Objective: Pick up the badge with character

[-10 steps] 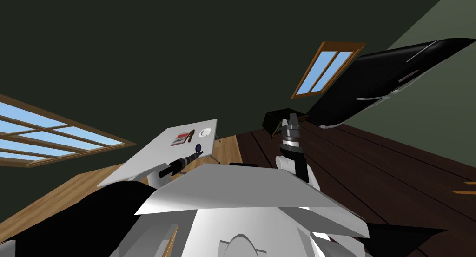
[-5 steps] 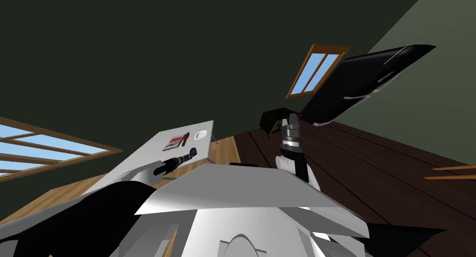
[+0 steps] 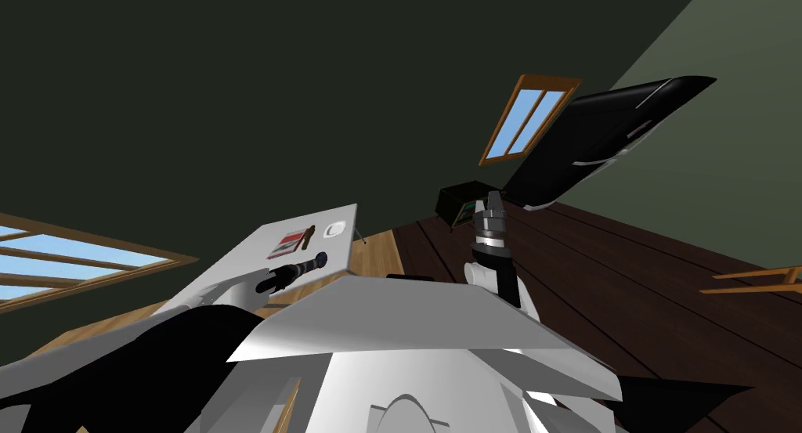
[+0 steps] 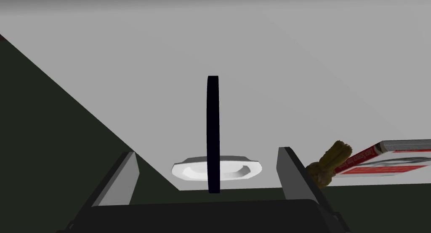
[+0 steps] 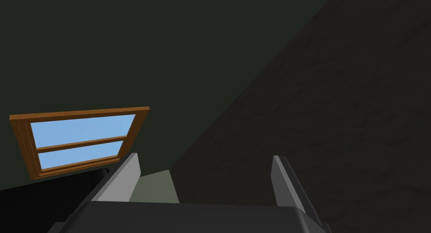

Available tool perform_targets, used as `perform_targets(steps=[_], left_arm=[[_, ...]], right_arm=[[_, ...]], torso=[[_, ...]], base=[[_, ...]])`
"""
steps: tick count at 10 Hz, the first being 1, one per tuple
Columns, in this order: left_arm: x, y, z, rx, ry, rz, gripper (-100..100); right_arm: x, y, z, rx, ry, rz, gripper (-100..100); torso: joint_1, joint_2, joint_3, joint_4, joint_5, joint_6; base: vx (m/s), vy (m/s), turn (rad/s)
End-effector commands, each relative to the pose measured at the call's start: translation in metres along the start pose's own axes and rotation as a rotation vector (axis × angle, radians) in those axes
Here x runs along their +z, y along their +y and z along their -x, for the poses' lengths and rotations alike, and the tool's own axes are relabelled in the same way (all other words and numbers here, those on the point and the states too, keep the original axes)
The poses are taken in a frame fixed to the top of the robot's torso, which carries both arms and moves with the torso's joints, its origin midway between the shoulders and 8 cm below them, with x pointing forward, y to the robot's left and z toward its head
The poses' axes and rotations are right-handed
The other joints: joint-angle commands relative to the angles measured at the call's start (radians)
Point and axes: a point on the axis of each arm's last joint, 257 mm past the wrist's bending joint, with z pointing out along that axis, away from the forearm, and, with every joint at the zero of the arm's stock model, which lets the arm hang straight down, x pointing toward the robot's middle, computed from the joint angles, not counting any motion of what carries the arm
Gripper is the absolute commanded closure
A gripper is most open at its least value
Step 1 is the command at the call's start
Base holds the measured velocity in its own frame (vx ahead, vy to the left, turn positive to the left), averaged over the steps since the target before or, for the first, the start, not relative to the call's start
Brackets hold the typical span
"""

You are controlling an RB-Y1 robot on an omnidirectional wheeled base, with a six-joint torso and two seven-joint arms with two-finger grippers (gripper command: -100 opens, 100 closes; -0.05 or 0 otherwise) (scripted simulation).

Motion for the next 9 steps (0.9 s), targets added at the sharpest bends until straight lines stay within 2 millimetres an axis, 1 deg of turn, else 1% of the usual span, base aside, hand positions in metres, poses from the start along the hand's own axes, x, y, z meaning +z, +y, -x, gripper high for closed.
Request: perform_targets(steps=[1,3,4,5,9], left_arm=[[0.003,0.005,-0.008,-0.010,-0.001,0.007,-100],[0.008,0.011,-0.019,-0.022,0.000,0.016,-100],[0.007,0.009,-0.015,-0.019,0.000,0.012,-100],[0.007,0.009,-0.016,-0.018,0.000,0.013,100],[0.007,0.010,-0.016,-0.017,0.000,0.016,100]], right_arm=[[0.000,0.000,0.000,0.000,0.000,0.000,0],[0.000,0.000,0.000,0.000,0.000,0.000,0],[0.000,0.000,0.000,0.000,0.000,0.000,0],[0.000,0.000,0.000,0.000,0.000,0.000,0],[0.000,0.000,0.000,0.000,0.000,0.000,0]], torso=[[0.000,0.000,0.000,0.000,0.000,0.000],[0.001,-0.001,-0.001,0.000,0.000,0.000],[0.002,-0.002,-0.001,0.000,0.001,0.000],[0.001,-0.001,0.000,0.000,0.000,0.000],[0.001,0.001,0.000,0.000,0.001,0.000]], base=[[0.020,0.004,-0.091],[0.033,0.017,-0.089],[0.013,0.011,-0.013],[0.000,0.000,0.000],[0.000,0.000,0.000]])
